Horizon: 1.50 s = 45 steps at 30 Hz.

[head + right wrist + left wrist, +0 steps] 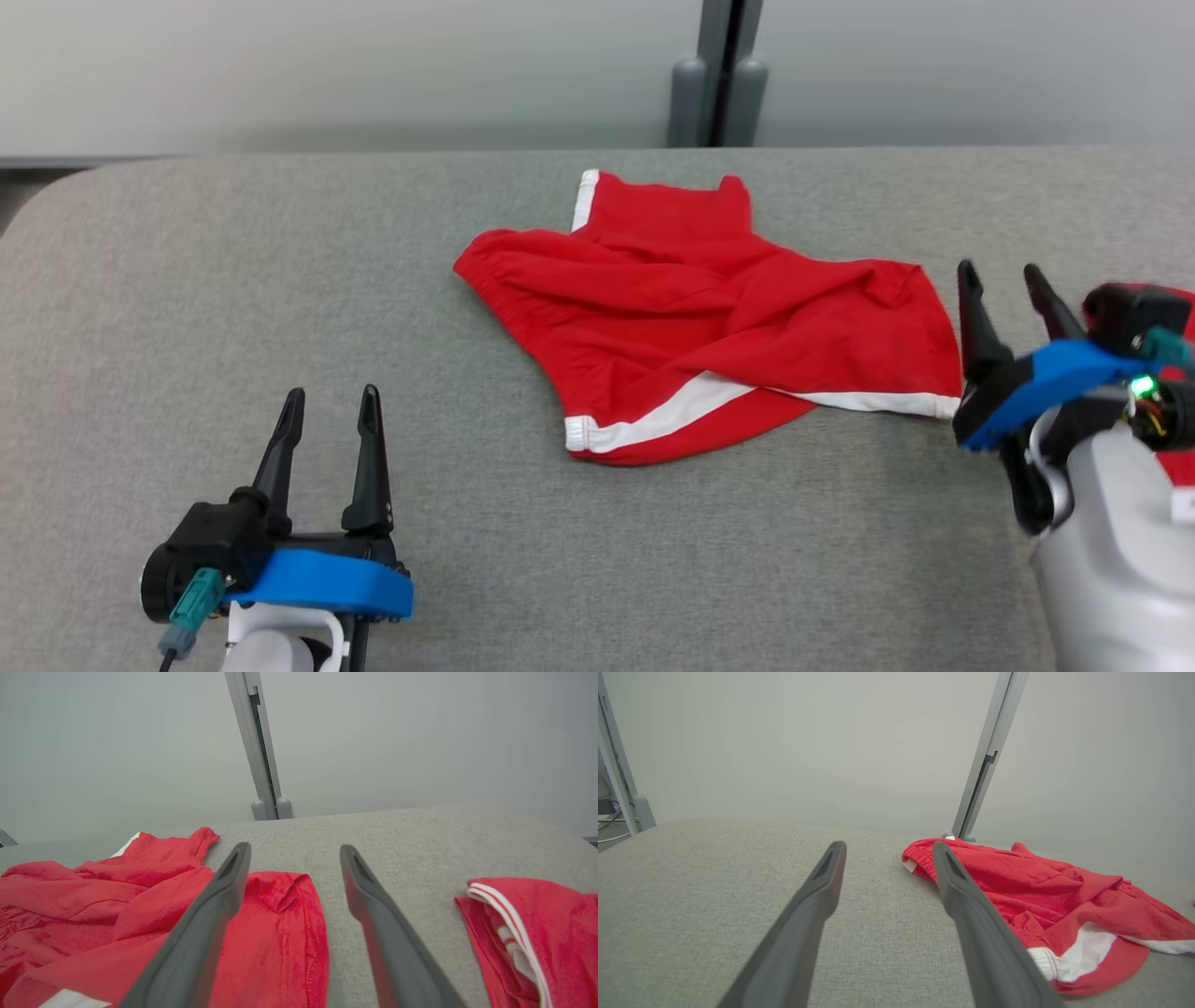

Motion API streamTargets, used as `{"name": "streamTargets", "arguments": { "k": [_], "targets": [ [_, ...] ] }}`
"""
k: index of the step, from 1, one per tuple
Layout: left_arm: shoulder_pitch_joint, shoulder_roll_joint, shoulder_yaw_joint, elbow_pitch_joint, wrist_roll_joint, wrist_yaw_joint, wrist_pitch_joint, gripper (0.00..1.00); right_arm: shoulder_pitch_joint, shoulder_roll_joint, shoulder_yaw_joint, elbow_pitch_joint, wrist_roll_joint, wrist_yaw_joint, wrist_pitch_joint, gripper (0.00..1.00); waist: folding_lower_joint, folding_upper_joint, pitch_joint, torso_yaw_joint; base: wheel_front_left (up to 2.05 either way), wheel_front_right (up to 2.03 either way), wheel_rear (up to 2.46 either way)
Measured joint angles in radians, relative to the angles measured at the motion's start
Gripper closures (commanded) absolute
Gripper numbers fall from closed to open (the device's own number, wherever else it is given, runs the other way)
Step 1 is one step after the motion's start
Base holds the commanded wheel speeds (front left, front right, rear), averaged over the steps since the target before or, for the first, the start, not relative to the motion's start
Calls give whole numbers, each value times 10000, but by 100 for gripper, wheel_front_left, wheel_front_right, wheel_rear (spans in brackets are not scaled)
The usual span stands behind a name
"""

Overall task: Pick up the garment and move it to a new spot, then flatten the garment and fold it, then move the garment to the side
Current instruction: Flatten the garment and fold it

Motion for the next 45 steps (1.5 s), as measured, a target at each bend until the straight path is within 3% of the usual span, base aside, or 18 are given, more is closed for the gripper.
{"name": "streamTargets", "arguments": {
  "k": [8,19,40,45],
  "targets": [
    [500,-63,278,27,79,-2,-2,0,2708,132,867,-2750,-382,0,-849,0,0,0,-563,-598,0,0,0],
    [1328,-73,734,113,226,50,-2,0,5201,719,888,-5467,-757,2,-270,0,-2,0,-1296,-1374,0,0,0],
    [1533,-29,372,454,539,50,48,0,5779,917,757,-6259,-750,0,548,0,-1,0,-1382,-1368,0,0,0],
    [659,-90,-556,972,102,-100,1195,0,5152,936,1120,-6065,-734,0,1237,0,0,0,-1144,-1398,0,0,0]
  ]
}}
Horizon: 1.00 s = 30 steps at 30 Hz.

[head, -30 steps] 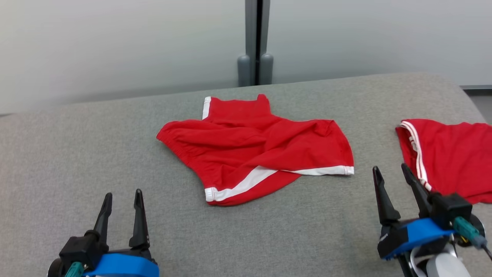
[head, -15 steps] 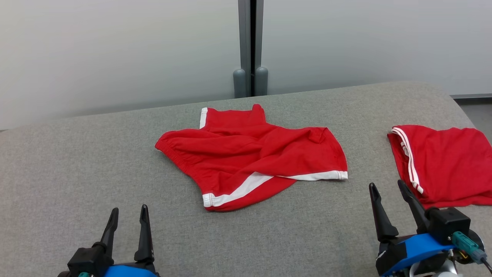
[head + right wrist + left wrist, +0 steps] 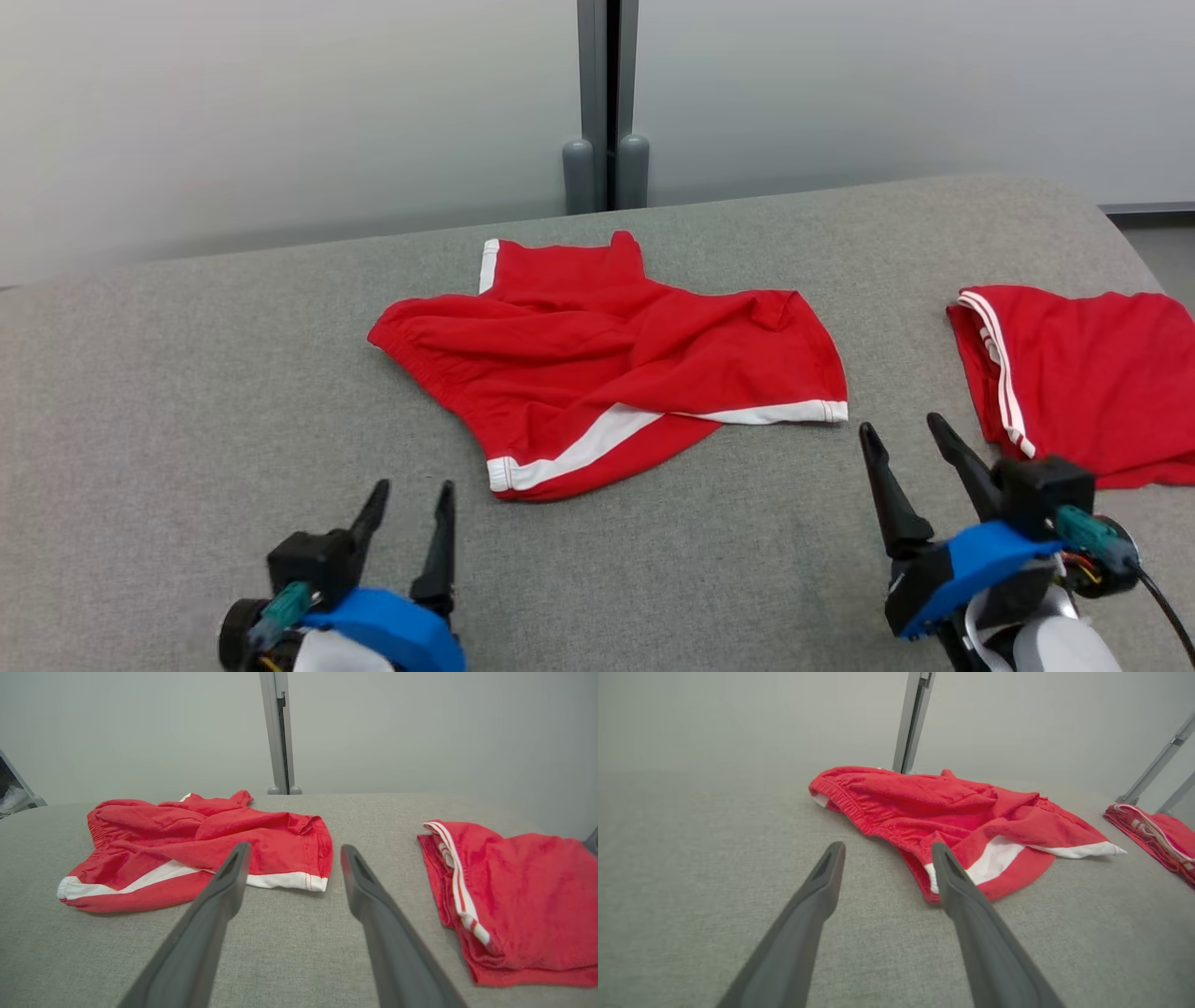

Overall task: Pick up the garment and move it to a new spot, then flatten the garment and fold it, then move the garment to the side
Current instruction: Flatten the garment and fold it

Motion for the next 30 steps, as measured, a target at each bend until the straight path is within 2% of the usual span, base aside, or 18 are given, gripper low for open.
{"name": "streamTargets", "arguments": {
  "k": [5,8,13,19,20,21,30],
  "targets": [
    [-980,-35,-924,871,-525,-31,1197,0,-1069,8,190,838,176,0,991,0,0,0,408,-132,0,0,0],
    [-1414,-61,-1250,1409,-1005,-48,1707,0,-1785,10,217,1789,196,0,1457,0,1,0,707,-230,0,0,0],
    [-2055,-77,-1452,2069,-1317,-79,1843,0,-3002,12,198,3597,445,2,1638,0,2,0,1167,-312,0,0,0],
    [-2615,-88,-1776,2456,-1542,-79,1657,0,-4076,13,176,5520,750,0,1354,0,2,0,1587,-220,0,0,0],
    [-2675,-88,-1868,2497,-1555,-79,1628,27,-4251,13,188,5797,780,0,1271,0,2,-1,1641,-197,0,0,0],
    [-2732,-90,-1935,2527,-1599,-79,1588,100,-4423,15,188,6071,826,2,1197,0,1,0,1690,-177,0,0,0],
    [-3023,12,-2546,2665,-1948,-79,1371,100,-5427,19,566,7639,1099,0,33,0,1,0,1940,48,0,0,0]
  ]
}}
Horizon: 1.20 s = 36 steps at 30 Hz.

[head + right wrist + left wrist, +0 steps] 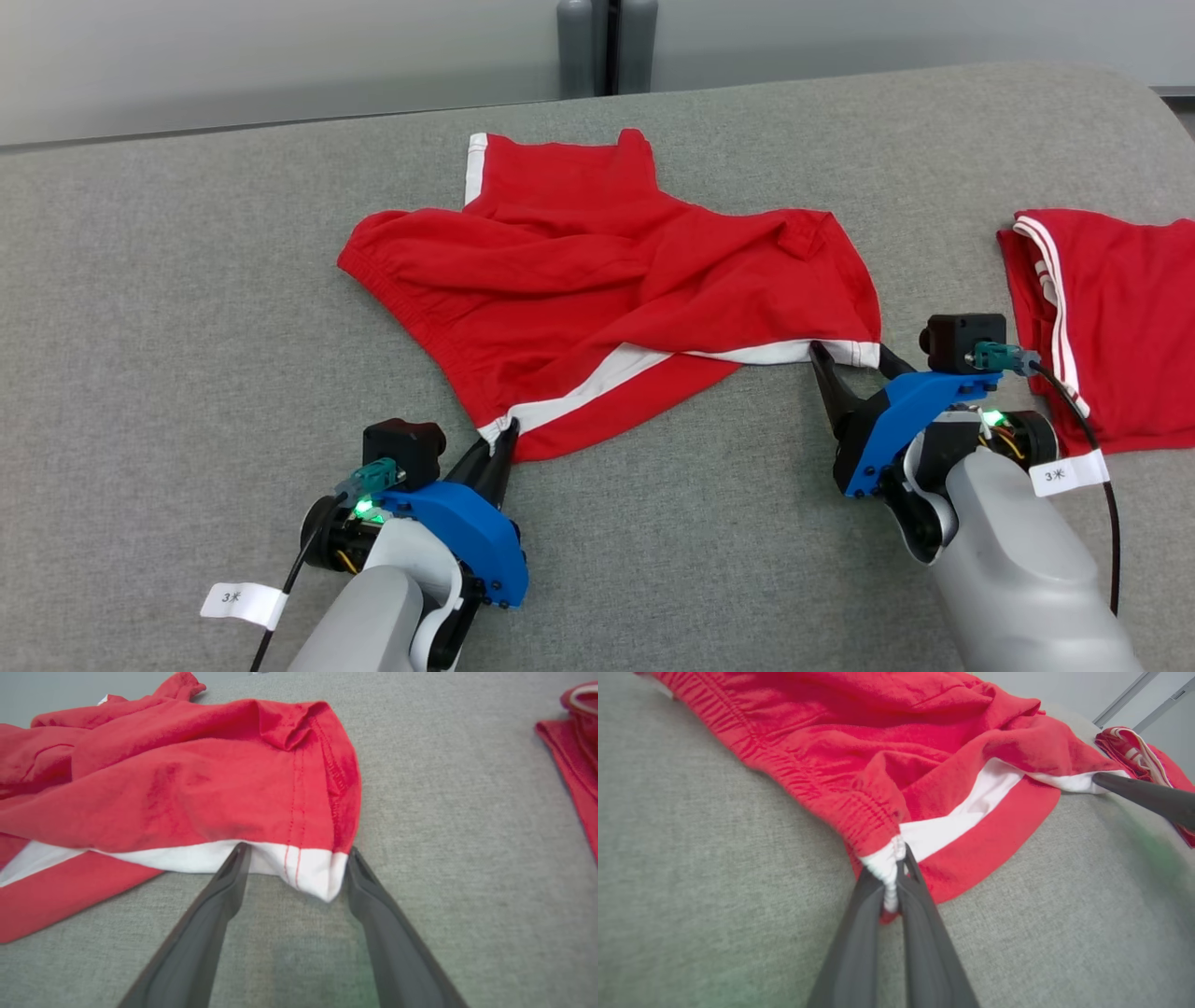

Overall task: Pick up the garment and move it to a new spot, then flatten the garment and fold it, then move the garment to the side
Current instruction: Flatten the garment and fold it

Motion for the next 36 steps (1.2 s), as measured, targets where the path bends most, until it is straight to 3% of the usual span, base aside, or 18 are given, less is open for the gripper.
{"name": "streamTargets", "arguments": {
  "k": [1,2,3,4,12,18,20,21,24,29,32,36],
  "targets": [
    [-25,15,-33,19,-40,0,-52,100,-58,2,67,121,79,2,-88,9,0,0,-2,10,0,0,0],
    [-45,31,-61,38,-65,0,-73,100,-109,2,125,270,138,2,-167,38,0,0,-15,14,0,0,0],
    [-58,48,-98,59,-115,-2,-121,100,-146,0,186,407,207,2,-240,55,0,0,-39,17,0,0,0],
    [-60,69,-134,77,-121,-2,-169,100,-160,0,238,514,293,0,-336,100,-1,0,-68,17,0,0,0],
    [-58,224,-244,-293,-272,-2,-1028,100,-333,0,512,729,593,0,-1317,100,-1,0,-510,5,0,0,0],
    [113,669,-320,-2529,-1078,-2,-1239,100,87,-56,761,-825,989,2,-1515,100,-2,0,-899,-42,0,0,0],
    [152,1099,-211,-3630,-1381,-2,-959,100,343,-311,817,-1850,1024,2,-1227,100,-2,0,-967,-67,0,0,0],
    [198,1576,-50,-4727,-1446,0,-506,100,605,-633,698,-3154,1032,0,-828,100,-3,0,-976,-75,0,0,0],
    [188,2320,359,-6289,-1551,205,284,100,1013,-972,370,-5404,991,2,82,100,-3,0,-873,-128,0,0,0],
    [-673,2895,1041,-7852,-2236,502,1653,100,970,-1402,35,-8508,943,2,1929,100,-3,0,-383,-208,0,0,0],
    [-1780,3219,1292,-7760,-2301,583,2339,100,57,-1522,46,-8989,1028,2,2740,100,-3,0,132,-309,0,0,0],
    [-3447,3386,1501,-6941,-2174,667,2759,100,-1813,-1480,374,-8218,1292,2,3189,100,0,0,1068,-531,0,0,0]
  ]
}}
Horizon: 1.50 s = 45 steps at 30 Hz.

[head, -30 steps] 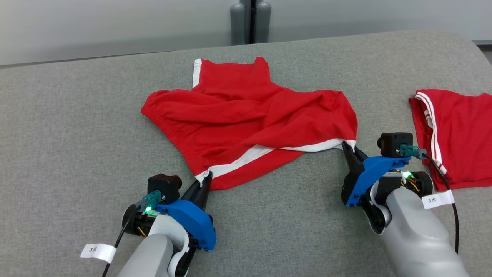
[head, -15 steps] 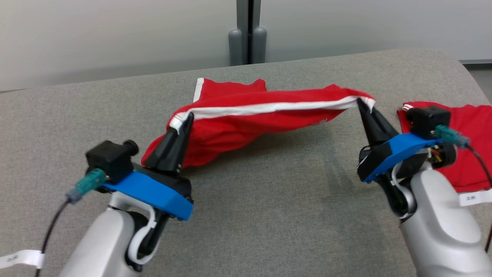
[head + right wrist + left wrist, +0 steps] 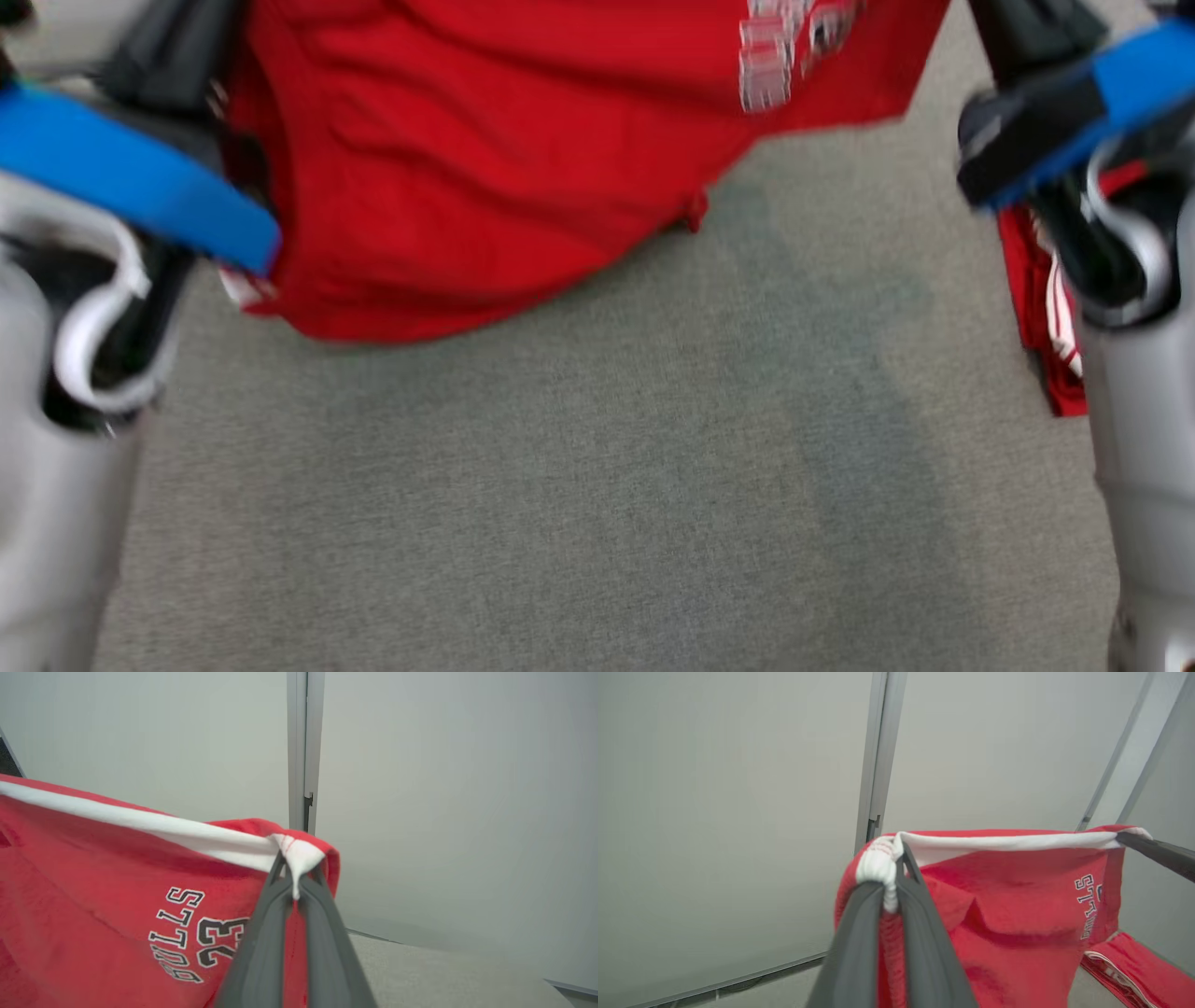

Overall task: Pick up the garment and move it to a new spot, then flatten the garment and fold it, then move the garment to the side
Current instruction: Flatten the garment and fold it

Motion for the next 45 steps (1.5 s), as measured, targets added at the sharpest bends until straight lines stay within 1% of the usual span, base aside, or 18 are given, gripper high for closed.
{"name": "streamTargets", "arguments": {
  "k": [3,4,6,7,9,12,14,18,20,23,26,29,31,34,36,39,43,45],
  "targets": [
    [-1254,-13,151,899,142,10,-77,100,-1578,27,276,1081,-176,0,-380,100,1,0,639,-99,0,0,0],
    [-1694,-153,234,1229,125,21,-261,100,-2103,-58,458,1459,-359,2,-652,100,1,0,816,-94,0,0,0],
    [-2630,-449,244,1958,267,29,-686,100,-2938,-35,410,2405,-366,2,-1243,100,2,0,1077,21,0,0,0],
    [-2996,-522,196,2303,441,12,-936,100,-3234,-56,481,2821,-500,4,-1613,100,1,0,1170,88,0,0,0],
    [-3655,-663,146,2993,694,2,-1417,100,-3957,165,130,3448,-587,8,-2665,100,1,0,1340,175,0,0,0],
    [-4516,-796,36,3766,1331,10,-2401,100,-4938,353,-117,4008,-825,12,-4293,100,1,0,1458,222,0,0,0],
    [-4980,-834,-81,4109,1645,2,-2968,100,-5186,343,54,4334,-915,12,-5102,100,0,0,1467,204,0,0,0],
    [-5068,-934,-345,4594,1885,-196,-3835,100,-5207,194,293,4869,-690,10,-5572,100,0,0,1506,129,0,0,0],
    [-4779,-924,-593,4715,1944,-347,-4278,100,-4872,21,621,5145,-558,6,-5613,100,0,0,1516,99,0,0,0],
    [-3661,-890,-1143,5014,2111,-474,-4727,100,-3749,-224,1093,5463,-33,2,-5613,100,0,0,1429,117,0,0,0],
    [-2113,-957,-1659,5321,2044,-543,-4938,100,-2184,-575,1942,5438,717,2,-5097,100,0,0,1149,242,0,0,0],
    [-593,-888,-2132,5338,1528,-616,-4964,100,-407,-1195,2840,4748,1519,2,-4403,100,-5,0,856,272,0,0,0],
    [513,-702,-2598,5173,1009,-637,-4690,100,576,-1741,3239,4142,1831,2,-3960,100,-4,0,614,286,0,0,0],
    [2056,-150,-3227,4408,21,-671,-4132,100,2103,-2360,3312,3160,2525,2,-3145,100,-4,0,162,335,0,0,0],
    [2944,265,-3442,3758,-616,-673,-3561,100,3106,-2694,3091,2481,2895,4,-2431,100,-5,0,-164,393,0,0,0],
    [4240,869,-3540,2686,-1331,-669,-2673,100,4546,-3035,2334,1519,3074,15,-1220,100,-5,0,-644,475,0,0,0],
    [5626,1599,-3624,819,-2065,-293,-1634,100,6646,-2901,899,-65,3120,15,412,100,-6,0,-1153,574,0,0,0],
    [6279,1894,-3662,-69,-2399,27,-1223,100,7710,-2711,228,-993,3039,13,1406,100,-6,0,-1304,618,0,0,0]
  ]
}}
